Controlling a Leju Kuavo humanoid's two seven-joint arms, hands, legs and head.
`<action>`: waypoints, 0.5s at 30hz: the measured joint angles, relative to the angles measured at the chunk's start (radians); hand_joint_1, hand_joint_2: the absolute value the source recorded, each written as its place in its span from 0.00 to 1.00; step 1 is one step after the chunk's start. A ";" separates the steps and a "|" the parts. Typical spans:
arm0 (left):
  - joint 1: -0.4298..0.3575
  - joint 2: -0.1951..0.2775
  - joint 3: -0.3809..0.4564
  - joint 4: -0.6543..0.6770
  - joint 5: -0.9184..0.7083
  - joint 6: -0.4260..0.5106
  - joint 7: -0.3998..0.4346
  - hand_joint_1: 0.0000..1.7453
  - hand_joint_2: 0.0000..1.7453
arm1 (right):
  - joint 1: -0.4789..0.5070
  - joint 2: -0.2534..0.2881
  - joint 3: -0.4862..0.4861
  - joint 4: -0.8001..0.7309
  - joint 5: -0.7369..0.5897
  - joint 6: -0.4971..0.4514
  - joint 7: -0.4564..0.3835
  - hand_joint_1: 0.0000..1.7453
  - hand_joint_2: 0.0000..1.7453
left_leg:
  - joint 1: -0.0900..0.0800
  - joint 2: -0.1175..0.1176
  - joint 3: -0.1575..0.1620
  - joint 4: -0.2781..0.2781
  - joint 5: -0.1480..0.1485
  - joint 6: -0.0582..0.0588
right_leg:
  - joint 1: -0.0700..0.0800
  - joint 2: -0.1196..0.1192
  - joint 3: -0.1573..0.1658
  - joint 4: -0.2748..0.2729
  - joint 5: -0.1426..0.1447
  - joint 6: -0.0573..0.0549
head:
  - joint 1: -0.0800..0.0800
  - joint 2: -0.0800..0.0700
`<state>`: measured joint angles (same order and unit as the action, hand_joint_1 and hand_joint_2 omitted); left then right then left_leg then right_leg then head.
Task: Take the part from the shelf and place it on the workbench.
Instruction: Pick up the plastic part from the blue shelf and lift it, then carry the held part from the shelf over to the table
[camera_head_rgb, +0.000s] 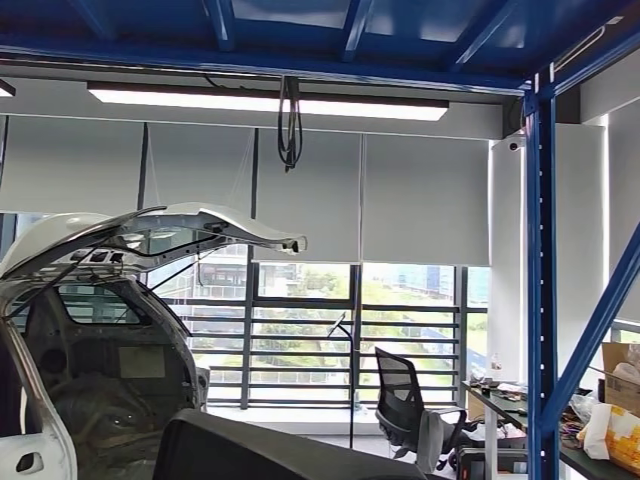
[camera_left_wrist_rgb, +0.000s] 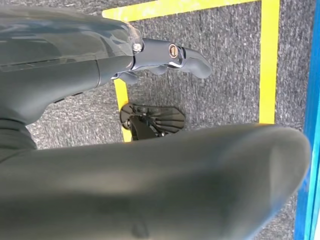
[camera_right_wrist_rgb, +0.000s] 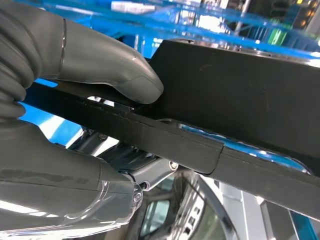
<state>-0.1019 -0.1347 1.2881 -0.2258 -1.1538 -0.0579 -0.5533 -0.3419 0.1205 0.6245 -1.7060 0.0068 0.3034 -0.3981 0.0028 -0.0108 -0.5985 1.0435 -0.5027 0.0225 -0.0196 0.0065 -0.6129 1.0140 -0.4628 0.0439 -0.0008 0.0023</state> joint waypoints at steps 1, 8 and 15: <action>0.001 0.002 0.000 0.000 0.000 -0.001 -0.001 0.00 1.00 | 0.001 0.000 0.004 -0.002 -0.004 0.002 -0.001 1.00 1.00 | 0.001 0.000 0.001 -0.003 0.002 0.004 | -0.001 0.000 0.000 0.000 -0.001 0.003 | 0.000 0.000; 0.007 0.006 0.001 0.000 0.001 0.004 0.000 0.00 1.00 | 0.027 -0.034 0.018 -0.017 -0.033 0.009 -0.010 1.00 1.00 | 0.006 0.003 0.006 -0.011 0.010 0.016 | -0.001 -0.002 -0.120 0.277 -0.137 0.005 | 0.000 0.000; 0.015 0.010 0.003 0.000 0.004 0.013 0.028 0.00 1.00 | 0.038 -0.062 0.019 -0.024 -0.041 0.008 -0.013 1.00 1.00 | 0.004 0.002 0.003 -0.009 0.012 -0.003 | 0.011 0.000 0.005 0.016 -0.015 -0.022 | 0.000 0.000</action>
<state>-0.0866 -0.1249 1.2915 -0.2258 -1.1501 -0.0448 -0.5253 -0.3037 0.0586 0.6439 -1.7296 -0.0344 0.3115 -0.4109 0.0064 -0.0090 -0.5954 1.0345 -0.4912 0.0195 -0.0083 0.0065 -0.6080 1.0297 -0.4780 0.0222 -0.0008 0.0025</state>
